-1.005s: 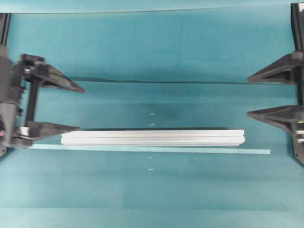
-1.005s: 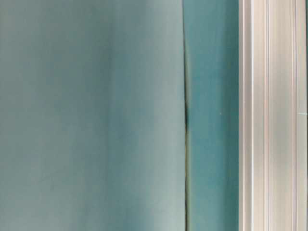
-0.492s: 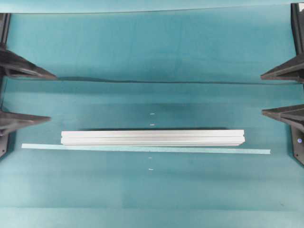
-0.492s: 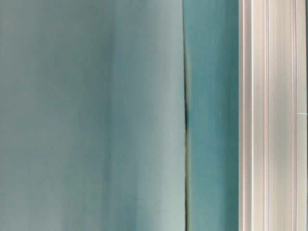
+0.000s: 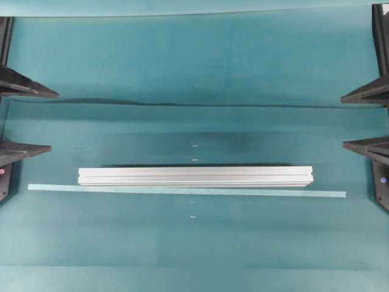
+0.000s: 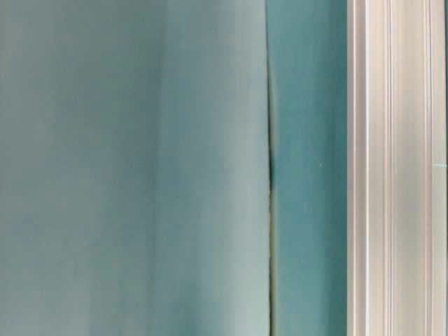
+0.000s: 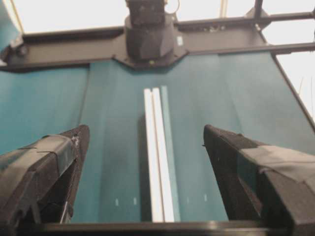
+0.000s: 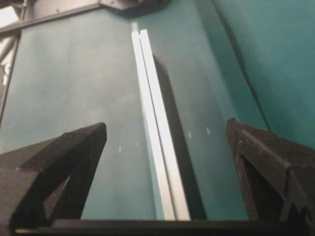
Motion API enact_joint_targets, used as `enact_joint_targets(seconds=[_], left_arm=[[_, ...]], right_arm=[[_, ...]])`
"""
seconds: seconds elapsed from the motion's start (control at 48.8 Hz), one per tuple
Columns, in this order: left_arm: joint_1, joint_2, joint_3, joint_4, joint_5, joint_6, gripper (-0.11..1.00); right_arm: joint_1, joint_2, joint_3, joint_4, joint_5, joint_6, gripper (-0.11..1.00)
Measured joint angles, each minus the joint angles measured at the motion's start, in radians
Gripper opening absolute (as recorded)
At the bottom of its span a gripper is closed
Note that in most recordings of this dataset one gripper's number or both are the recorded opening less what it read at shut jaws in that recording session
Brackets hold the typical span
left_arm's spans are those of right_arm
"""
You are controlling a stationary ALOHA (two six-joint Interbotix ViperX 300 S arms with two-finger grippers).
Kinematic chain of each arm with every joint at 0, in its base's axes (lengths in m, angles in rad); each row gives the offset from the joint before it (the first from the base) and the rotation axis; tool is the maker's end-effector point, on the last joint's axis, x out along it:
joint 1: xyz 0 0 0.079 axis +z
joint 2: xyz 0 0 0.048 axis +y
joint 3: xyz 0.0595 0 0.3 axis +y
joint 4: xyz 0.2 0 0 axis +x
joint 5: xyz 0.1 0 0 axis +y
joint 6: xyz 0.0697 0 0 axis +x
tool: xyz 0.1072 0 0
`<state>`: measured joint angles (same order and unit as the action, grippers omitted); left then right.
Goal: Lift the metal rail with both hands and move it towards you.
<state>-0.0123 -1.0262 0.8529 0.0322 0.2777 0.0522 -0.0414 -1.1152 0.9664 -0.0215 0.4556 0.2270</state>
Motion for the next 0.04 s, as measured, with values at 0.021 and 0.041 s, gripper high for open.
enact_joint_targets(seconds=[0.021, 0.041], left_arm=[[0.000, -0.003, 0.000, 0.000, 0.000, 0.000, 0.92], [0.002, -0.005, 0.002, 0.000, 0.000, 0.000, 0.92]], right_arm=[[0.000, -0.003, 0.003, 0.000, -0.002, 0.000, 0.98], [0.000, -0.006, 0.006, 0.000, 0.000, 0.003, 0.98]])
